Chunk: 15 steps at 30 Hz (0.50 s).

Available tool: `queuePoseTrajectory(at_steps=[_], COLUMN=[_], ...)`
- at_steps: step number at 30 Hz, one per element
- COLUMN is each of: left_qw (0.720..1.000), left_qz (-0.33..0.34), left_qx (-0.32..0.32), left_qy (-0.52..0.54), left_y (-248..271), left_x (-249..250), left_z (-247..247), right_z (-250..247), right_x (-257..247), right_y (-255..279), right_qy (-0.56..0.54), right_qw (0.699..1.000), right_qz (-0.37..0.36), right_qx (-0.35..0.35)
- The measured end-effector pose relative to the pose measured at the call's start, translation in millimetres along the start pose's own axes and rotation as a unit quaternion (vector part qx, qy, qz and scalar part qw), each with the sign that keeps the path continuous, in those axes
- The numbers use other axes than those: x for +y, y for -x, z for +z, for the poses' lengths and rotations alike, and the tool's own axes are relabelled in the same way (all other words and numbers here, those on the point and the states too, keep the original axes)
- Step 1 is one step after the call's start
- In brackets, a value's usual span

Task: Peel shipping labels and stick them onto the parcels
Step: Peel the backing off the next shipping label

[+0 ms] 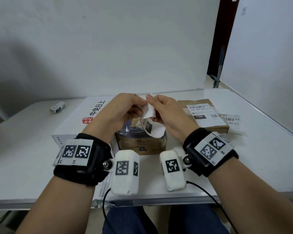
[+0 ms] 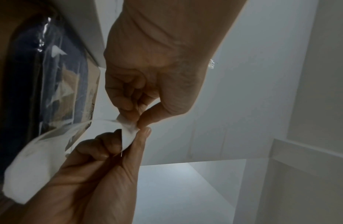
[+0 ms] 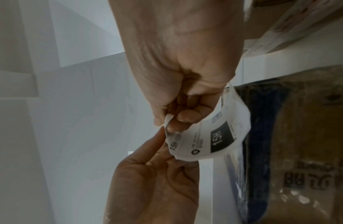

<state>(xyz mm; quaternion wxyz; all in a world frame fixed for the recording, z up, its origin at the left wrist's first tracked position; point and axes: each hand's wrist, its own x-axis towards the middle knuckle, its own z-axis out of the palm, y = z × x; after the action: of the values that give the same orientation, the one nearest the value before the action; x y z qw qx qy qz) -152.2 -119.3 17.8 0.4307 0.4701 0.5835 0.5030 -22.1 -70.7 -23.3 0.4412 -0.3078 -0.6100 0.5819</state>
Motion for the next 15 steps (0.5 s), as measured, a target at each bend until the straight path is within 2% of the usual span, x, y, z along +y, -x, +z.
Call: queuePoseTrajectory(at_steps=[11, 15], left_qw=[0.999, 0.999], left_qz=[0.009, 0.024], left_qx=[0.041, 0.026], left_qy=[0.006, -0.022], left_y=[-4, -6], left_x=[0, -2], left_z=[-9, -11], right_z=[5, 2], right_x=[5, 5], right_y=[4, 6], right_qy=[-0.025, -0.060], right_qw=[0.999, 0.997], right_qz=[-0.013, 0.015], right_qx=[0.044, 0.045])
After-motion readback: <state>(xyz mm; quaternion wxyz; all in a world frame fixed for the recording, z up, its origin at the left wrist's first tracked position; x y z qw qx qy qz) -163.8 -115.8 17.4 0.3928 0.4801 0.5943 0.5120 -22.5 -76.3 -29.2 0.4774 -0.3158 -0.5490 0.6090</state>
